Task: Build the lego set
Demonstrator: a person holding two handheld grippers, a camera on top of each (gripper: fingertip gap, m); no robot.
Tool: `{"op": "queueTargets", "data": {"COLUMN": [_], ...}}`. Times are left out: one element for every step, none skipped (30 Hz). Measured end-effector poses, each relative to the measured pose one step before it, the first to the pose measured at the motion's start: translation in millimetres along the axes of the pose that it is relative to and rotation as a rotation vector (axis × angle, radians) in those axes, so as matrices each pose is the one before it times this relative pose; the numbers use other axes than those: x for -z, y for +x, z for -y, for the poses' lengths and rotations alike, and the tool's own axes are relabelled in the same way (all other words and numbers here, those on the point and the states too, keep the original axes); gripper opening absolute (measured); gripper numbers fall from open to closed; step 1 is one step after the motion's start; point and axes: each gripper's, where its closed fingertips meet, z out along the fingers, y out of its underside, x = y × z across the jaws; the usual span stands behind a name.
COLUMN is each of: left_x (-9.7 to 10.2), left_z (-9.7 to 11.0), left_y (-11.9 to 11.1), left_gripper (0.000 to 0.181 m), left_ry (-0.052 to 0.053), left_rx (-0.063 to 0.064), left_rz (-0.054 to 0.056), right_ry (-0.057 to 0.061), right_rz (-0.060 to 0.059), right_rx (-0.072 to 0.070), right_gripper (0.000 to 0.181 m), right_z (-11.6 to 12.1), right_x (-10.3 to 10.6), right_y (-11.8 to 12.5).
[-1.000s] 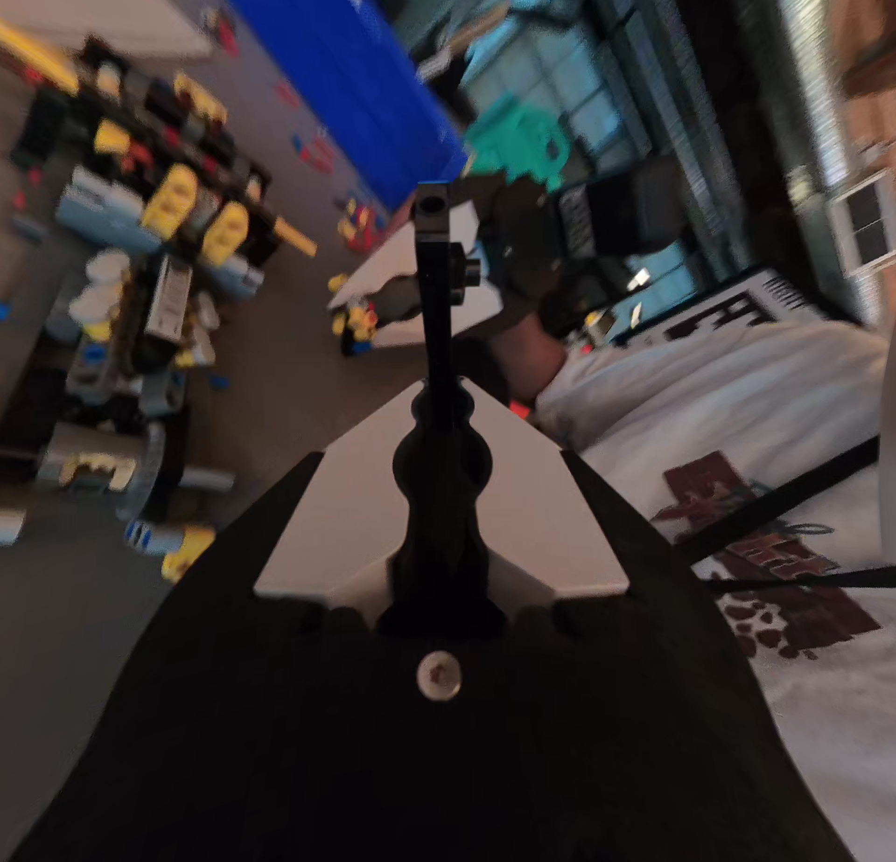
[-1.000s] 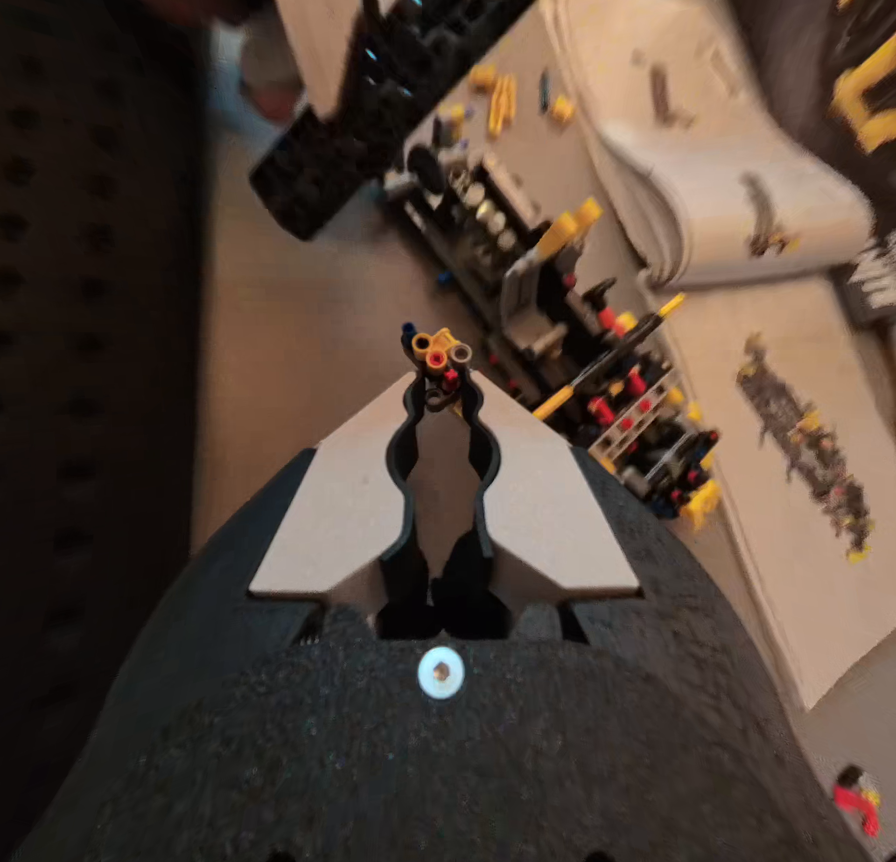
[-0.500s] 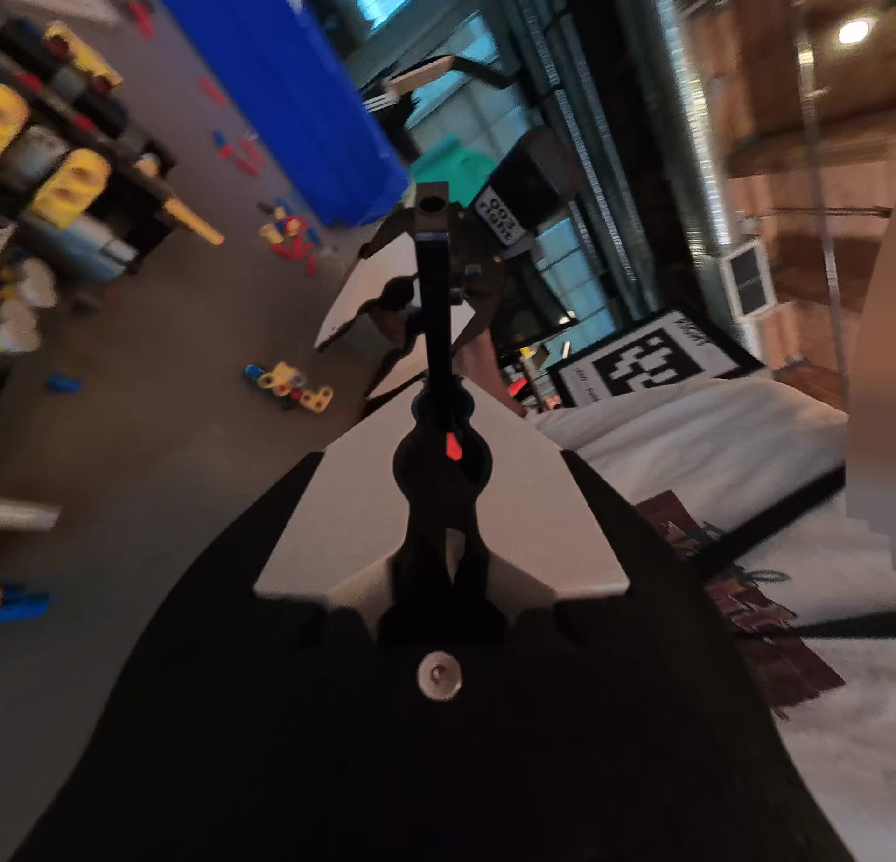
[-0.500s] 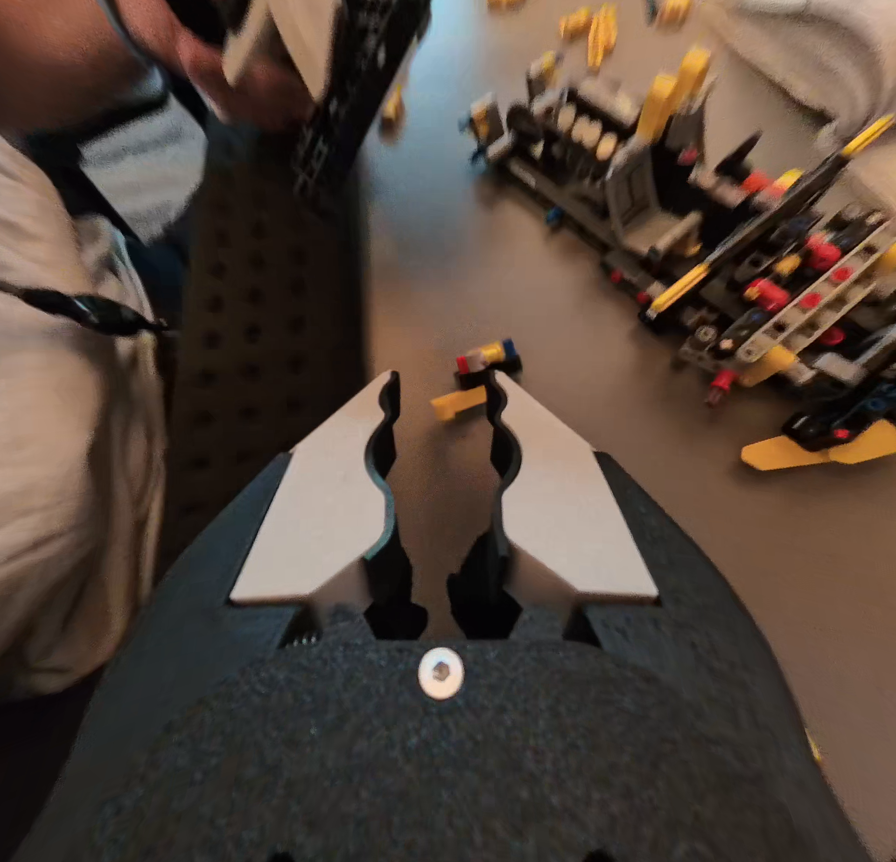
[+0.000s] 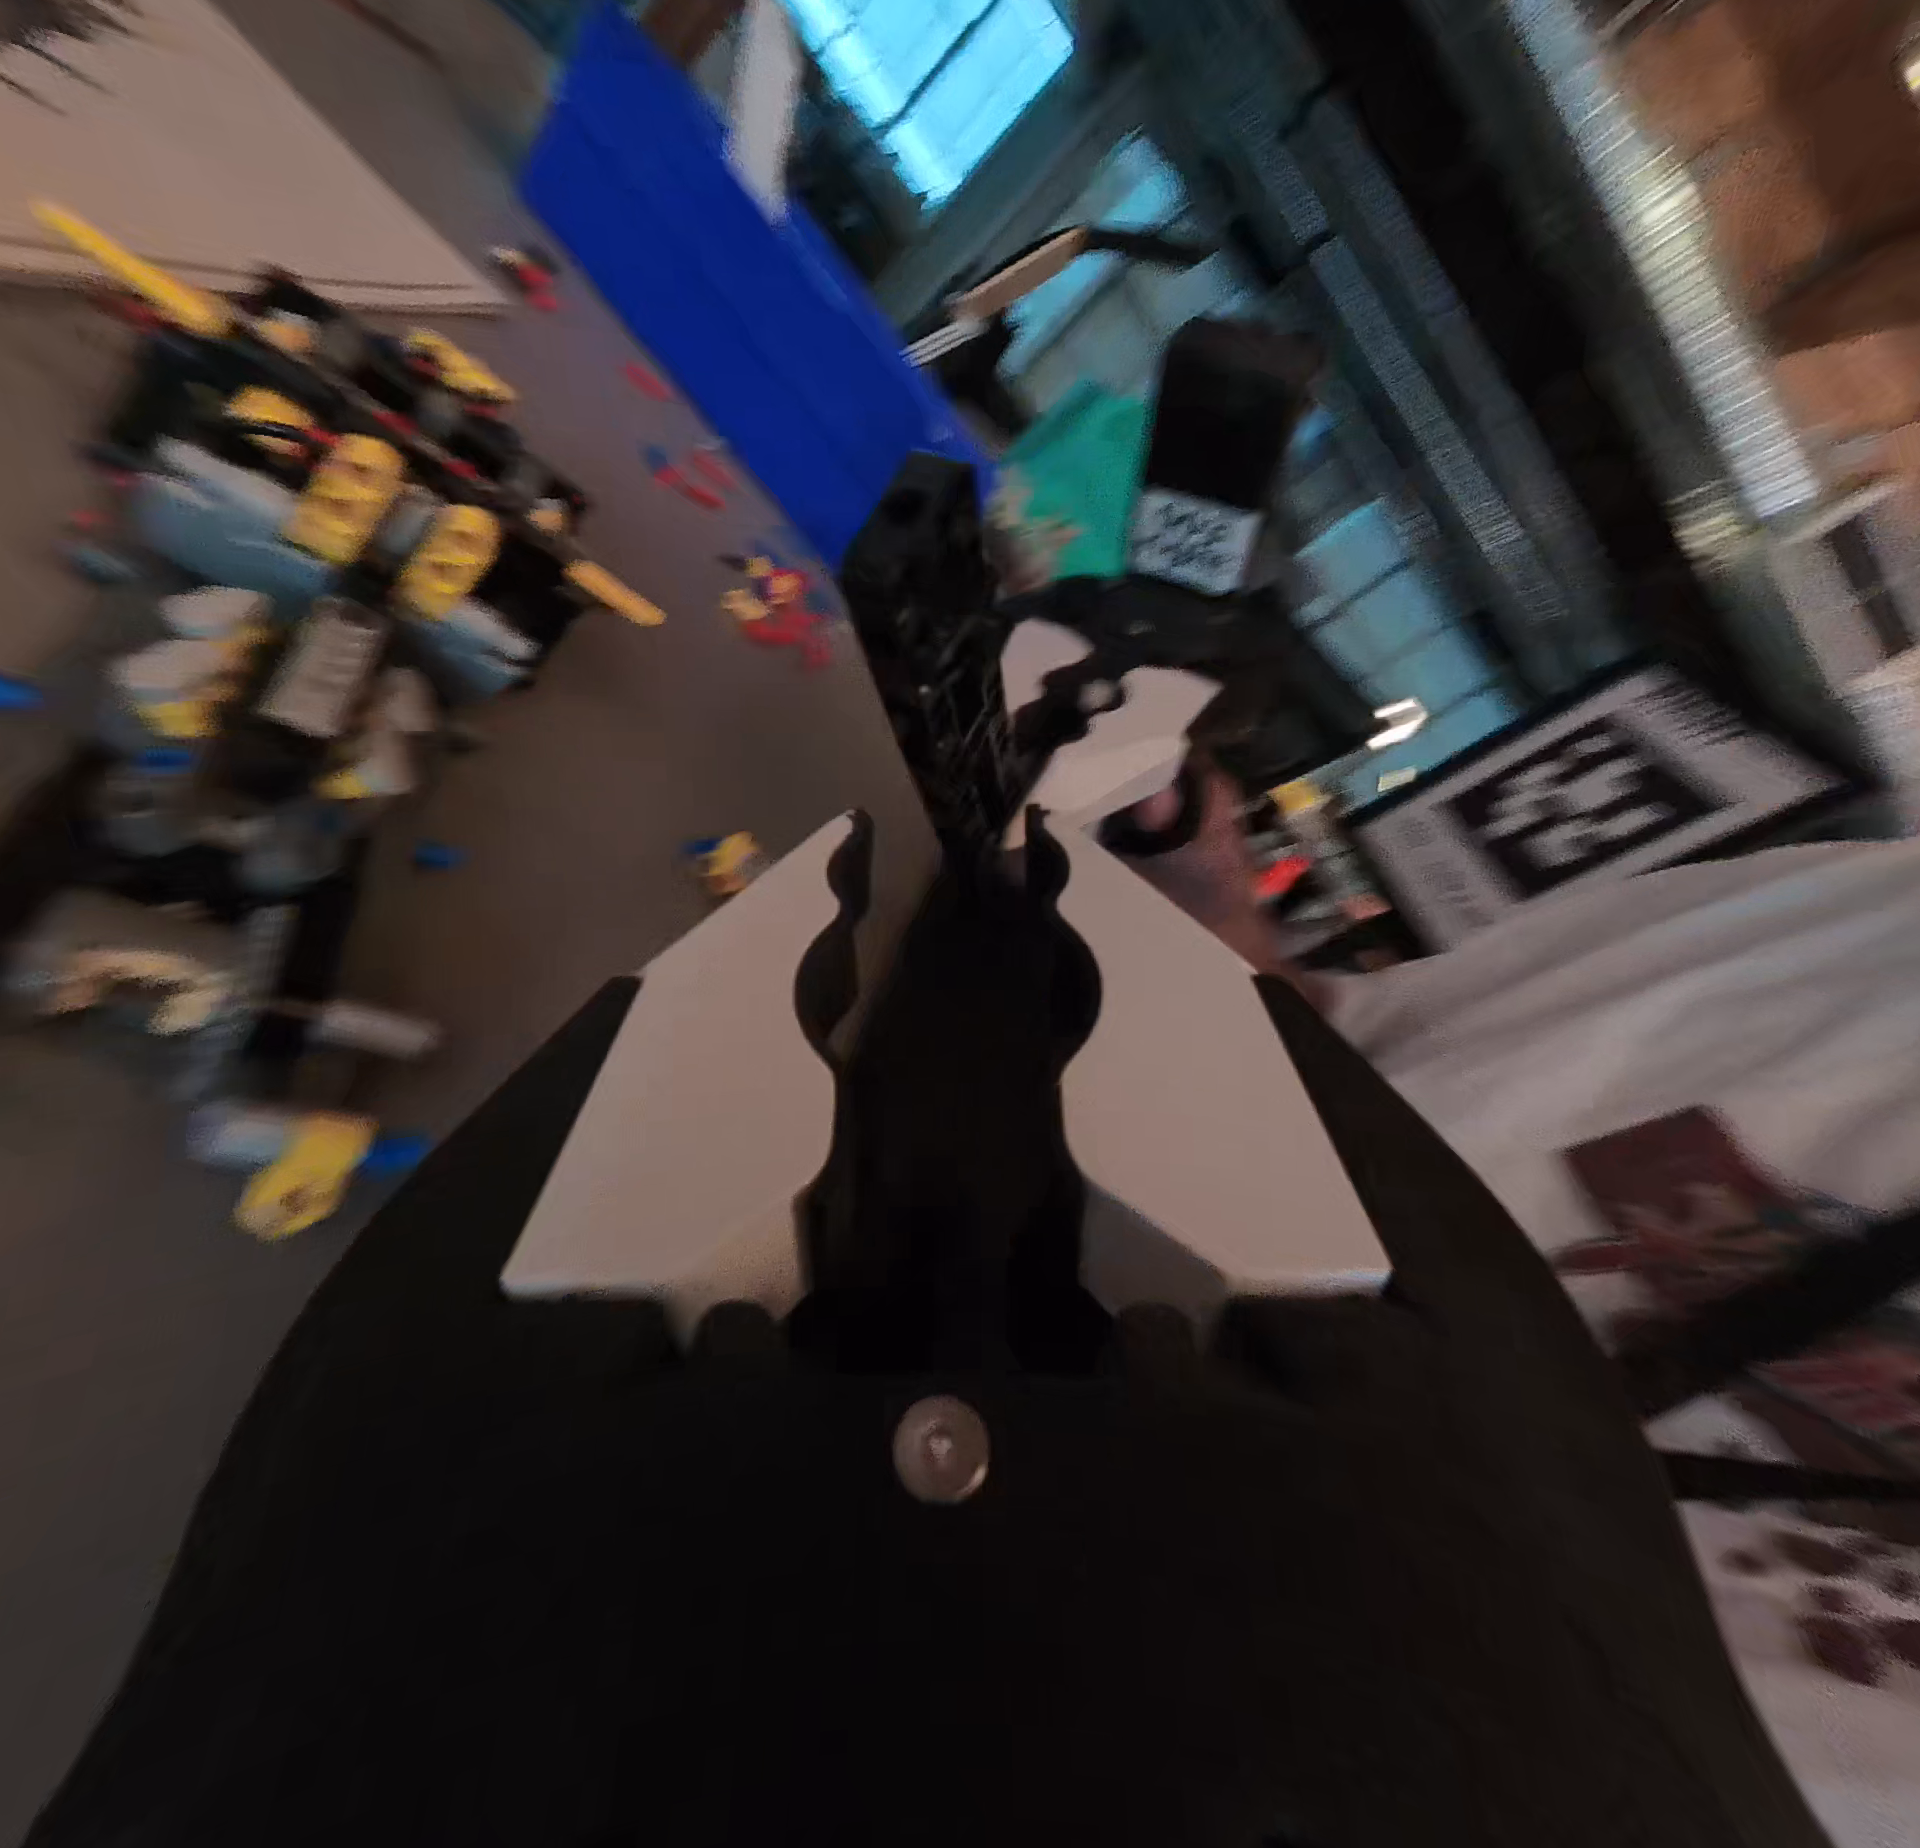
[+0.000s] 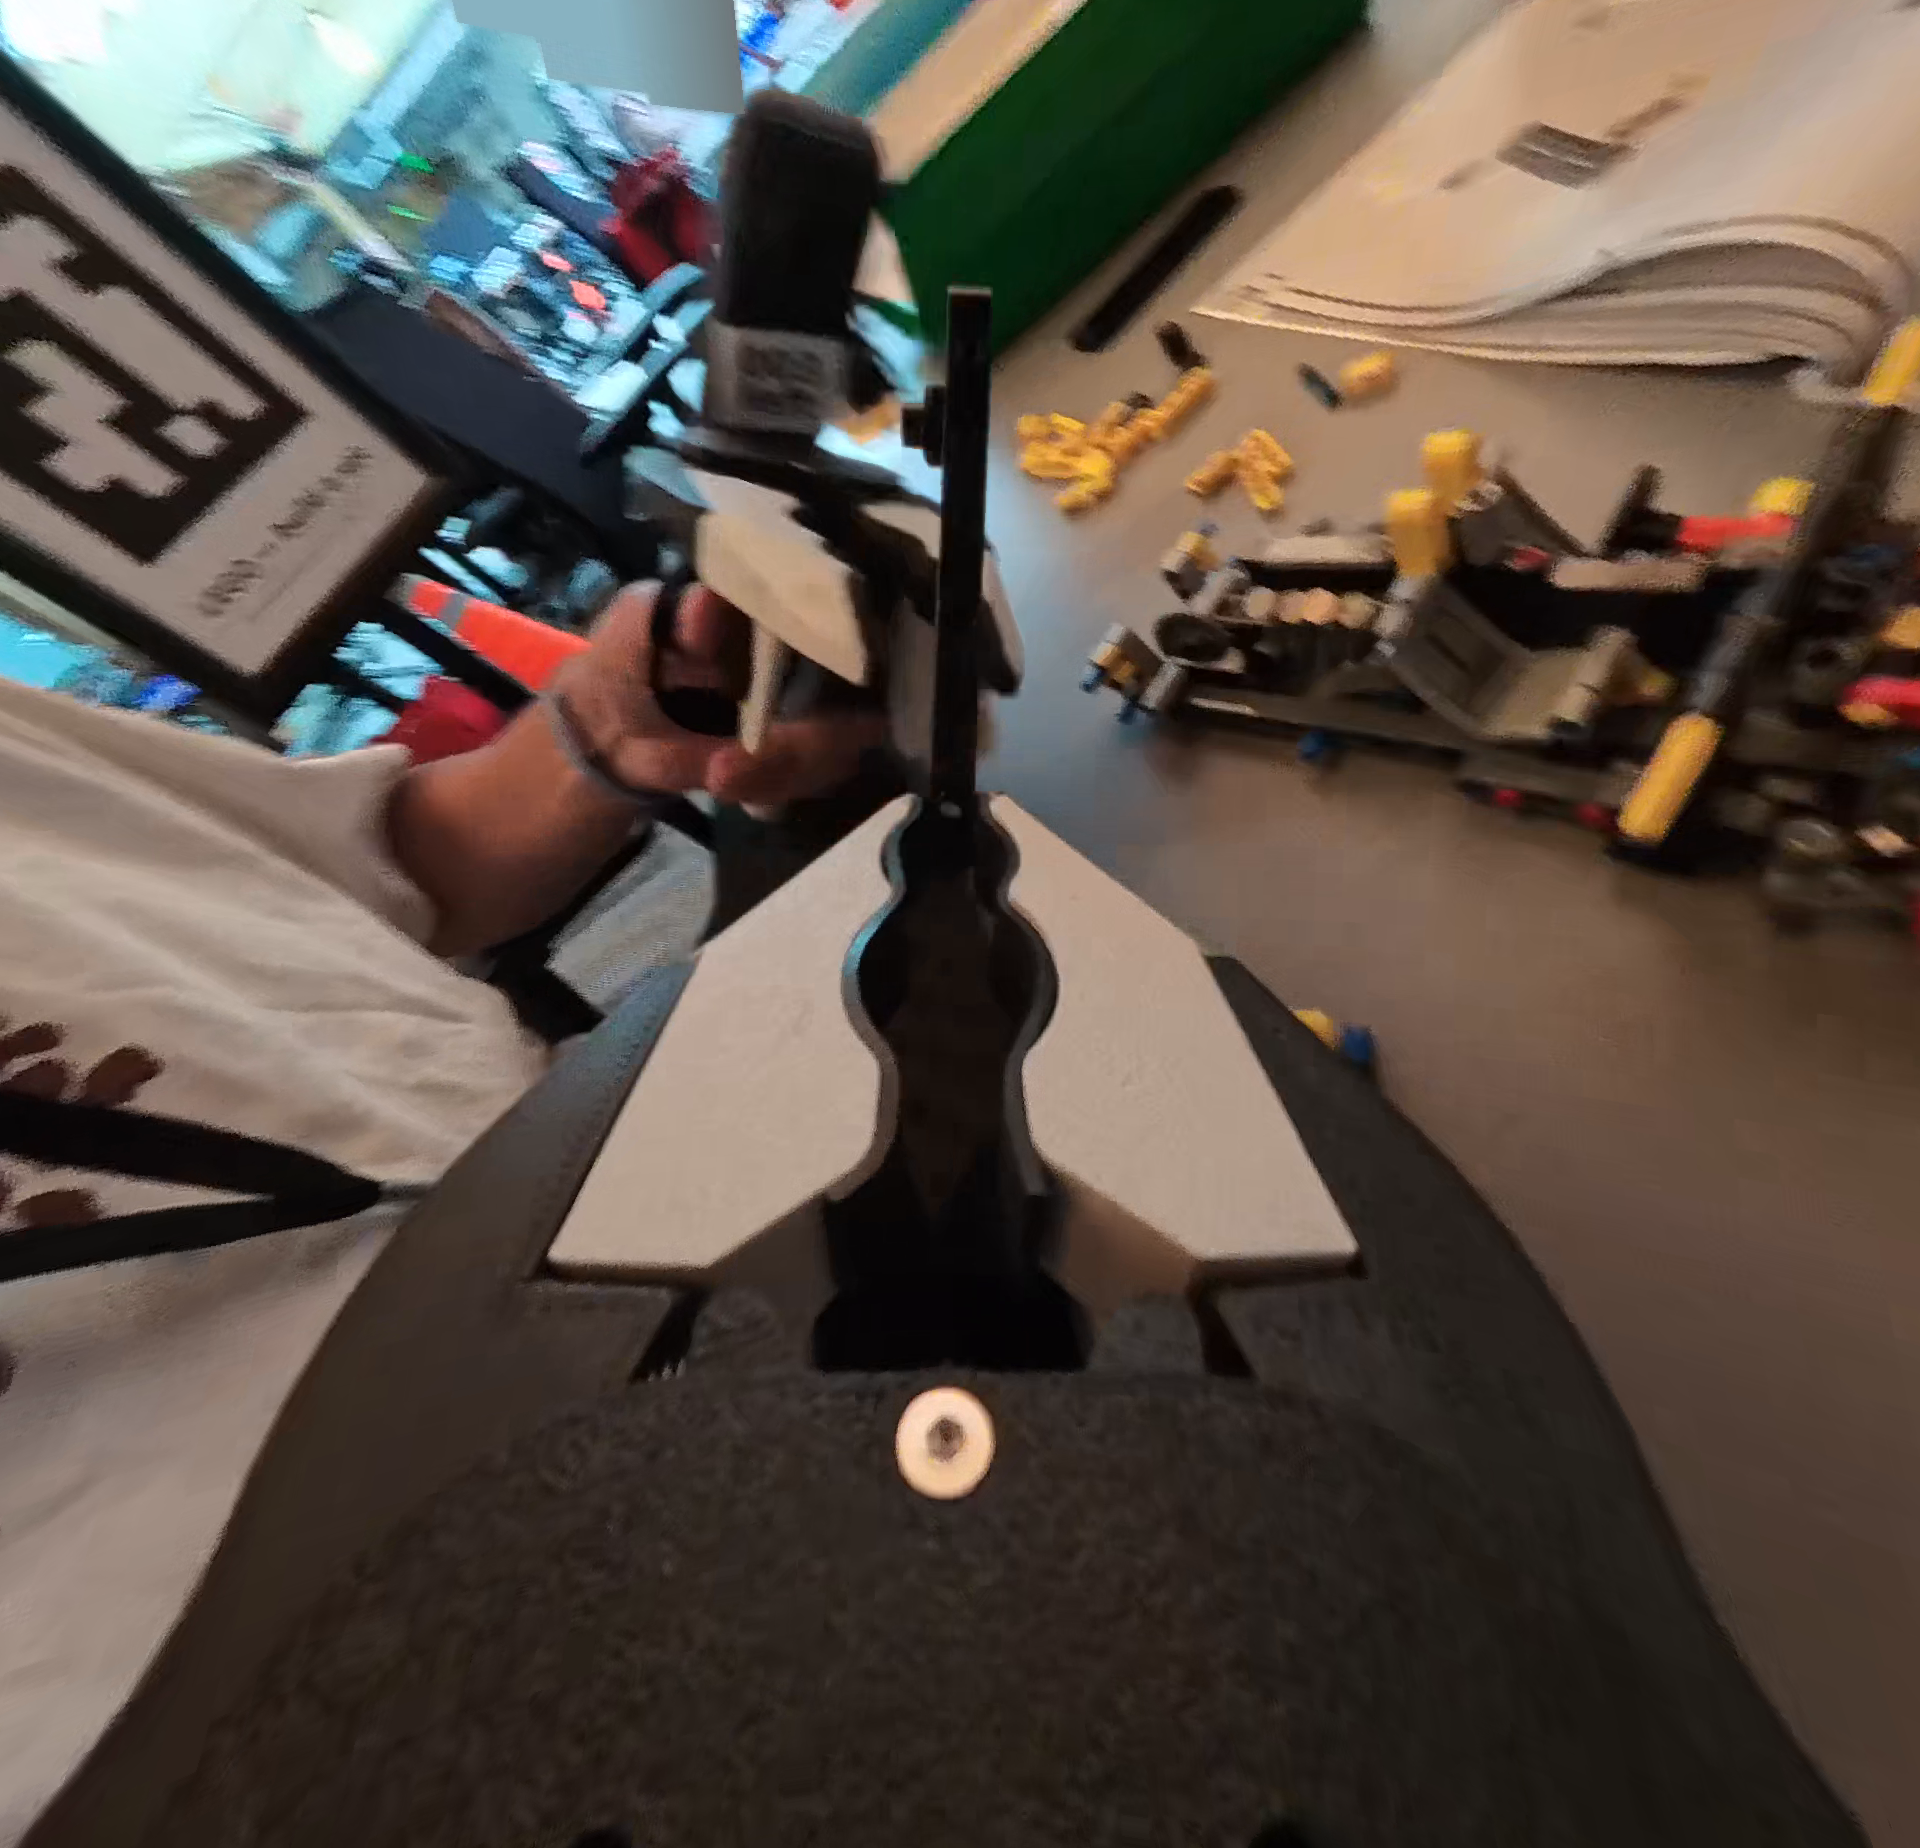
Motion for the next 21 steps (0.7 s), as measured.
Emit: {"op": "queueTargets", "data": {"left_x": [6.85,7.30,6.53,4.80,3.10,1.24,-0.50,-1.41,-1.79,-2.24,-2.85,-3.04,-3.03,-2.39,-1.89,-1.65,-1.84,-2.19,-2.40,-2.20,-1.29], "left_z": [-1.55,-0.24,0.71,-0.07,-1.91,-3.54,-5.11,-5.75,-4.93,-5.43,-5.84,-5.25,-4.59,-2.88,-1.78,-0.92,-0.70,-1.28,-1.74,-1.27,0.09], "left_y": [-10.61,-10.29,-6.56,-3.34,-3.23,-2.40,0.36,1.76,0.01,-0.25,-0.68,-1.63,-0.40,1.03,2.26,2.01,1.25,1.05,1.66,1.96,-0.33], "left_gripper": [0.034,0.037,0.037,0.037,0.037,0.037,0.037,0.037,0.036,0.036,0.036,0.036,0.035,0.033,0.026,0.020,0.017,0.018,0.018,0.018,0.019], "left_ry": [-0.0251,-0.0158,-0.0121,-0.0173,-0.0280,-0.0359,-0.0438,-0.0436,-0.0344,-0.0328,-0.0363,-0.0334,-0.0289,-0.0197,-0.0125,-0.0078,-0.0069,-0.0110,-0.0165,-0.0142,-0.0054], "left_rx": [-0.0835,-0.0928,-0.0901,-0.0876,-0.0718,-0.0504,-0.0406,-0.0385,-0.0359,-0.0378,-0.0379,-0.0346,-0.0304,-0.0218,-0.0141,-0.0067,0.0015,0.0067,0.0075,0.0059,0.0068], "left_rz": [0.0961,0.1007,0.0757,0.0525,0.0486,0.0384,0.0156,0.0065,0.0199,0.0224,0.0245,0.0297,0.0220,0.0112,0.0006,-0.0021,-0.0009,-0.0042,-0.0108,-0.0137,0.0012], "right_ry": [-0.0333,-0.0372,-0.0495,-0.0736,-0.0733,-0.0421,-0.0279,-0.0253,-0.0266,-0.0249,-0.0214,-0.0147,-0.0153,-0.0188,-0.0155,-0.0156,-0.0098,0.0051,0.0066,0.0051,0.0044], "right_rz": [-0.0544,-0.0508,-0.0666,-0.0615,-0.0464,-0.0303,-0.0125,-0.0160,-0.0298,-0.0201,-0.0062,-0.0034,0.0028,0.0041,-0.0043,-0.0059,-0.0052,-0.0056,0.0026,0.0050,0.0050], "right_rx": [-0.0039,0.0126,0.0321,0.0493,0.0401,0.0244,0.0153,0.0075,0.0070,0.0116,0.0038,0.0002,0.0039,0.0036,0.0040,0.0098,0.0117,0.0052,0.0021,0.0000,-0.0021], "right_gripper": [0.007,0.007,0.007,0.007,0.007,0.007,0.007,0.007,0.007,0.007,0.007,0.007,0.007,0.007,0.007,0.008,0.008,0.008,0.008,0.008,0.008], "right_z": [-5.30,-5.59,-7.39,-10.61,-9.94,-5.09,-2.10,-1.22,-1.28,-1.27,-1.06,-0.63,-1.45,-2.35,-2.56,-2.92,-2.04,0.13,0.53,0.45,0.23], "right_x": [1.42,0.97,0.11,-1.87,-3.60,-4.17,-4.33,-3.97,-3.08,-2.80,-2.50,-2.19,-2.23,-2.27,-1.88,-1.89,-1.36,-0.77,-0.51,-0.25,-0.14], "right_y": [6.73,5.16,6.34,4.71,2.06,-0.93,-3.50,-2.27,0.69,0.19,-0.88,-0.36,-0.70,-0.42,1.26,1.21,0.61,0.76,-0.58,-0.45,-0.11]}}
